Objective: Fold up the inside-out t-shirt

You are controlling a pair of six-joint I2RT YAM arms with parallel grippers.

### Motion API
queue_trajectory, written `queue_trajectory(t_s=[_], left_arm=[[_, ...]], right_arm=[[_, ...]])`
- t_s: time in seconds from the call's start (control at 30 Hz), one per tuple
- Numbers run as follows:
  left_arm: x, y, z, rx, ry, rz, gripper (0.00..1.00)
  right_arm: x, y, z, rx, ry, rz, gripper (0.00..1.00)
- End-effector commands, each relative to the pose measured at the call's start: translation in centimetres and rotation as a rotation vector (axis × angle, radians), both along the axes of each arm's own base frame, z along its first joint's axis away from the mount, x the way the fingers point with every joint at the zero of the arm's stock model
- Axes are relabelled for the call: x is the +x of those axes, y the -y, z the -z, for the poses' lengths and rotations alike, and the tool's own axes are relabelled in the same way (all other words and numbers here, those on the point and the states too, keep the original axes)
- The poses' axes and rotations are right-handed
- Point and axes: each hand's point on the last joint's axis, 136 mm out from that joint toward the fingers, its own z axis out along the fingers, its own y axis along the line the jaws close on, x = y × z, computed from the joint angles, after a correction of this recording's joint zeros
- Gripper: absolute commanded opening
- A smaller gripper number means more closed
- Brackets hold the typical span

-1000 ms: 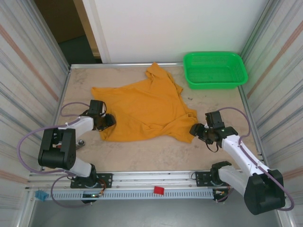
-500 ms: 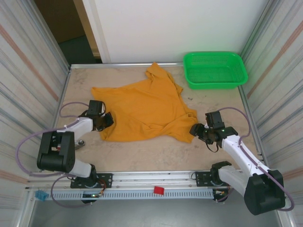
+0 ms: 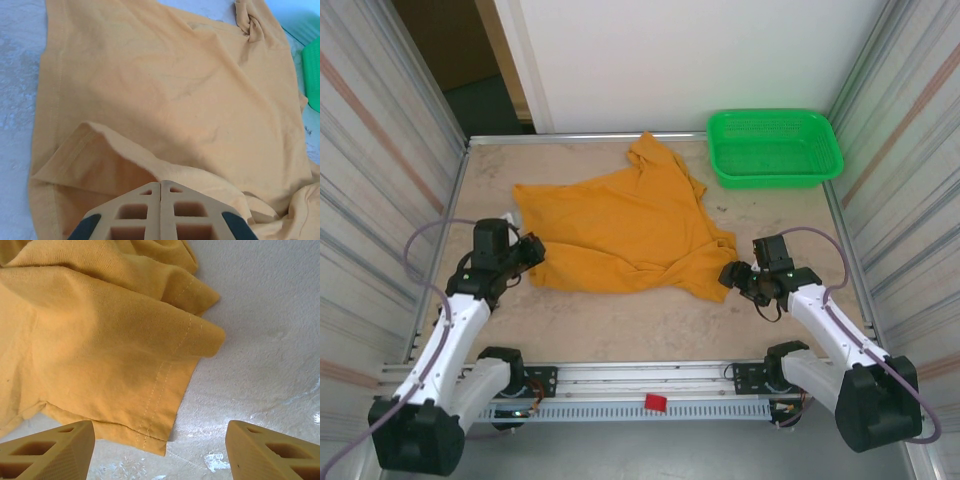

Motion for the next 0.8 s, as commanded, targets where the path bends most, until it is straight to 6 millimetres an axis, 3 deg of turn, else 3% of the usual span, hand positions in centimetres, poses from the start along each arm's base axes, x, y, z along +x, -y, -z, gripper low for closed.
queue_trajectory(t_s=[0.0,0.33,0.6,0.63,0.67,0.73,0.77], left_arm=[[-2.0,-1.1,1.0,-0.001,-0.031,-0.067,0.0],[-2.4,-1.3,0.1,-0.019,-0.002,-0.089,0.0],[-2.2,-1.1,-0.1,-0.029,0.004,-0.086,0.0],[-2.1,-1.2,-0.2,-0.029,0.008,-0.087,0.0],[-2.0,-1.1,-0.3,-0.03,0.008,-0.087,0.0],[-1.8,-1.1,-0.6,-0.029,0.015,-0.085,0.0],[-1.5,-1.1,-1.0,-0.027,0.025,-0.084,0.0]], right_arm=[[-1.1,-0.2,1.6,0.001,-0.061,-0.012,0.68],[-2.7,-2.6,3.2,0.018,-0.098,-0.087,0.54],[-2.5,-4.4,4.2,0.007,-0.105,-0.116,0.49],[-2.3,-4.5,4.3,0.004,-0.104,-0.118,0.44],[-2.1,-4.7,4.2,0.003,-0.102,-0.123,0.33],[-1.4,-5.1,3.4,0.002,-0.088,-0.135,0.0],[-1.0,-5.3,2.5,0.004,-0.068,-0.144,0.0]])
